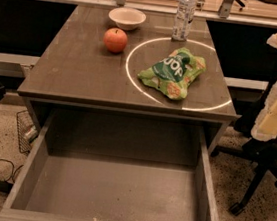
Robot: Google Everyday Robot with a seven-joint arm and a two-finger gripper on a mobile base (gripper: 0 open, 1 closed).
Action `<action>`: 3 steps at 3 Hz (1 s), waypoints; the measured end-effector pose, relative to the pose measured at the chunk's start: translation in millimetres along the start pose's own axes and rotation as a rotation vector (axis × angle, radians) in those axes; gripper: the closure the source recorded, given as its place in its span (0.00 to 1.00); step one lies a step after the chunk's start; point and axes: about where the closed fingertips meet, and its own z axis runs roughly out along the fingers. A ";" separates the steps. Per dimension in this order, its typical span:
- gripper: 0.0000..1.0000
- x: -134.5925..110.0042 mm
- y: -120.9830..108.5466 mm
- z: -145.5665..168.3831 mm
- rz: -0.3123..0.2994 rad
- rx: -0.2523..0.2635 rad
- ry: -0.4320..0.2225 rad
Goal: Place green rice chip bag into top drawer
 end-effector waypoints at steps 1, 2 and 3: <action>0.00 -0.1 -0.1 -0.1 0.000 0.000 0.000; 0.00 -9.4 -24.4 4.6 -0.056 0.056 -0.030; 0.00 -25.4 -56.6 14.4 -0.158 0.099 -0.128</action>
Offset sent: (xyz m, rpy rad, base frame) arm 0.0675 0.0071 0.0112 -0.0129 -0.1650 0.1251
